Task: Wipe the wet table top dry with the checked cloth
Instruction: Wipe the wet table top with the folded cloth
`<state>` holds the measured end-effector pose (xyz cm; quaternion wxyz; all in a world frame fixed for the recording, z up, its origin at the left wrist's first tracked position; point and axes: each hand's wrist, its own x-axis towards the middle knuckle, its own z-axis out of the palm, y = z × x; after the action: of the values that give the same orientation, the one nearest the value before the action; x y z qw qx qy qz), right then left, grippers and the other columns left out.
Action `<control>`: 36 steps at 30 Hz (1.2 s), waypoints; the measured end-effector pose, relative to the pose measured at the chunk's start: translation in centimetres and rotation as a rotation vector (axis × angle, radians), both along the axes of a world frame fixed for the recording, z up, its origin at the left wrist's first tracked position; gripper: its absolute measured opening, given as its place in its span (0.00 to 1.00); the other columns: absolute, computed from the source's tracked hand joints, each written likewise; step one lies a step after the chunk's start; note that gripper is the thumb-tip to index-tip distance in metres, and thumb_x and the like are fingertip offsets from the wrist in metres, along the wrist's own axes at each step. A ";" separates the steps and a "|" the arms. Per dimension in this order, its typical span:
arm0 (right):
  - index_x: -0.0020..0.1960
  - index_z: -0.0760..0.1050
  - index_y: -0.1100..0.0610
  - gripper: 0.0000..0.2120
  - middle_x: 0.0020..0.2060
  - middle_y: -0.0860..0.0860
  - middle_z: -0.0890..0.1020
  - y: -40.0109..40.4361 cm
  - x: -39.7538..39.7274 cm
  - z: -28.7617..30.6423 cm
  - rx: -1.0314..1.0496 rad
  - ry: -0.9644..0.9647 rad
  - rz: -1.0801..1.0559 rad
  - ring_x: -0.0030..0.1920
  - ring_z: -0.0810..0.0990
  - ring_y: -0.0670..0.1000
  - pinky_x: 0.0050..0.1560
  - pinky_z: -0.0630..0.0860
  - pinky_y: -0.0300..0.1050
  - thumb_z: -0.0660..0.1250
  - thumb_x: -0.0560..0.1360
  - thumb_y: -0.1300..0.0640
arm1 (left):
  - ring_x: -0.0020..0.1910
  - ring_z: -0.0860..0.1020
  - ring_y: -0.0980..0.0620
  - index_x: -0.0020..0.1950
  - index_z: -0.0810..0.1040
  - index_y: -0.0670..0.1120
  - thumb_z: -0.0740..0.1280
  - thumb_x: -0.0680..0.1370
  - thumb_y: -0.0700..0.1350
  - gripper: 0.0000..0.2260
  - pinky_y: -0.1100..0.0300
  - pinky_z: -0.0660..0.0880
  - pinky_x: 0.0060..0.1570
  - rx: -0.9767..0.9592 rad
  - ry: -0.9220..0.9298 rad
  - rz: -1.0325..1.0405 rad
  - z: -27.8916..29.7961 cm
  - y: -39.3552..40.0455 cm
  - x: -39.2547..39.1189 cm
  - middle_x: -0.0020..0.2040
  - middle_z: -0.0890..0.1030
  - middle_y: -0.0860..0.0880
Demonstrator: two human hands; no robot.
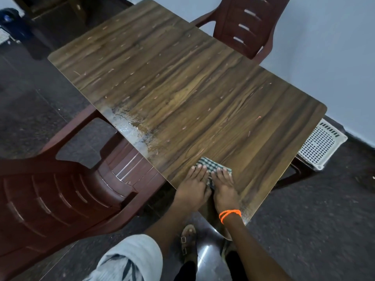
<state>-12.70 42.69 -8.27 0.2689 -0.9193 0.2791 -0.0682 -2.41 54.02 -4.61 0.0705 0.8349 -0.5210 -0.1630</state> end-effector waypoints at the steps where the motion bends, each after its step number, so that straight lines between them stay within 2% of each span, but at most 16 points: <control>1: 0.64 0.75 0.60 0.23 0.64 0.58 0.76 -0.1 1.2 -0.1 0.009 0.000 0.011 0.70 0.67 0.59 0.72 0.54 0.53 0.53 0.72 0.60 | 0.77 0.60 0.45 0.74 0.68 0.39 0.52 0.79 0.54 0.29 0.51 0.47 0.76 0.002 -0.023 0.012 0.2 -0.2 1.2 0.76 0.66 0.41; 6: 0.63 0.76 0.60 0.21 0.64 0.58 0.76 1.6 4.7 -0.2 0.041 -0.034 0.115 0.71 0.65 0.61 0.72 0.53 0.53 0.60 0.71 0.66 | 0.77 0.60 0.46 0.76 0.67 0.41 0.52 0.81 0.55 0.28 0.51 0.48 0.77 0.076 -0.056 0.043 0.7 1.9 4.7 0.77 0.65 0.42; 8: 0.63 0.76 0.59 0.20 0.65 0.56 0.76 2.7 3.9 -0.3 0.041 -0.037 0.153 0.72 0.63 0.58 0.73 0.53 0.52 0.59 0.73 0.64 | 0.77 0.60 0.45 0.75 0.67 0.40 0.50 0.80 0.56 0.29 0.49 0.51 0.77 0.092 -0.060 0.028 0.5 3.5 3.9 0.76 0.65 0.41; 10: 0.64 0.76 0.58 0.21 0.65 0.55 0.76 3.4 2.2 -0.4 0.021 -0.027 0.186 0.73 0.62 0.56 0.72 0.55 0.54 0.57 0.73 0.61 | 0.77 0.61 0.44 0.75 0.67 0.39 0.53 0.79 0.56 0.30 0.48 0.53 0.76 0.098 -0.054 -0.002 0.1 4.7 2.1 0.76 0.65 0.39; 13: 0.64 0.76 0.57 0.23 0.65 0.53 0.76 2.7 -0.6 -0.2 -0.003 -0.024 0.195 0.72 0.64 0.55 0.72 0.56 0.56 0.56 0.71 0.60 | 0.77 0.59 0.43 0.75 0.66 0.38 0.56 0.78 0.57 0.31 0.48 0.51 0.75 0.081 -0.025 -0.030 -0.1 4.2 -0.5 0.76 0.64 0.38; 17: 0.63 0.77 0.57 0.23 0.64 0.54 0.77 -1.2 -2.1 0.1 -0.019 -0.059 0.103 0.70 0.67 0.54 0.73 0.55 0.54 0.56 0.71 0.62 | 0.79 0.54 0.44 0.78 0.60 0.39 0.49 0.79 0.57 0.32 0.50 0.42 0.77 0.068 -0.017 -0.018 0.4 -0.3 -1.6 0.78 0.58 0.40; 19: 0.63 0.77 0.57 0.22 0.64 0.55 0.77 -3.4 -1.1 0.3 -0.022 -0.039 0.052 0.70 0.67 0.54 0.73 0.55 0.53 0.56 0.71 0.64 | 0.79 0.53 0.45 0.78 0.60 0.39 0.47 0.79 0.57 0.32 0.52 0.40 0.76 0.069 -0.012 0.008 0.4 -3.0 -1.2 0.78 0.59 0.40; 22: 0.61 0.78 0.58 0.21 0.63 0.57 0.77 -5.9 1.7 -0.1 0.005 -0.057 0.039 0.69 0.69 0.57 0.72 0.56 0.52 0.60 0.70 0.67 | 0.79 0.55 0.47 0.78 0.62 0.41 0.47 0.80 0.56 0.30 0.52 0.44 0.77 0.065 -0.016 0.081 0.5 -5.6 1.2 0.78 0.61 0.42; 25: 0.60 0.79 0.59 0.19 0.61 0.59 0.78 -6.5 4.9 -0.2 0.055 -0.068 0.115 0.68 0.69 0.60 0.72 0.55 0.51 0.61 0.71 0.68 | 0.78 0.58 0.49 0.77 0.64 0.43 0.52 0.81 0.54 0.27 0.52 0.48 0.77 0.064 -0.025 0.165 0.6 -5.6 3.8 0.78 0.64 0.45; 28: 0.58 0.79 0.61 0.19 0.61 0.60 0.78 -5.5 6.7 0.3 0.086 -0.077 0.224 0.68 0.69 0.63 0.72 0.51 0.51 0.58 0.71 0.66 | 0.77 0.61 0.48 0.76 0.67 0.43 0.48 0.79 0.56 0.30 0.51 0.51 0.77 0.064 -0.021 0.237 0.5 -4.0 4.6 0.77 0.66 0.45; 30: 0.59 0.79 0.60 0.20 0.62 0.59 0.77 -4.5 6.7 0.1 0.096 -0.084 0.297 0.69 0.68 0.62 0.72 0.51 0.51 0.57 0.71 0.64 | 0.76 0.63 0.46 0.74 0.69 0.41 0.51 0.79 0.57 0.30 0.49 0.54 0.76 0.037 -0.014 0.293 0.2 -2.5 3.7 0.76 0.67 0.44; 33: 0.63 0.76 0.58 0.20 0.65 0.55 0.75 -4.4 4.7 -0.6 0.131 -0.100 0.368 0.72 0.63 0.56 0.73 0.52 0.51 0.62 0.72 0.65 | 0.77 0.59 0.45 0.75 0.67 0.40 0.55 0.78 0.59 0.32 0.47 0.54 0.76 0.015 0.061 0.374 -0.3 -2.0 0.7 0.76 0.65 0.42; 36: 0.64 0.76 0.57 0.21 0.66 0.53 0.75 -6.3 1.8 -0.4 0.135 -0.124 0.408 0.72 0.63 0.54 0.72 0.54 0.51 0.57 0.73 0.62 | 0.78 0.56 0.44 0.76 0.65 0.40 0.57 0.77 0.59 0.33 0.47 0.52 0.76 -0.013 0.114 0.397 -0.3 -3.8 -2.0 0.77 0.63 0.40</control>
<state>-10.89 36.40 -8.70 0.3548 -0.9307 0.0740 -0.0500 -4.46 50.22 -4.95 0.1360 0.9102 -0.3422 -0.1894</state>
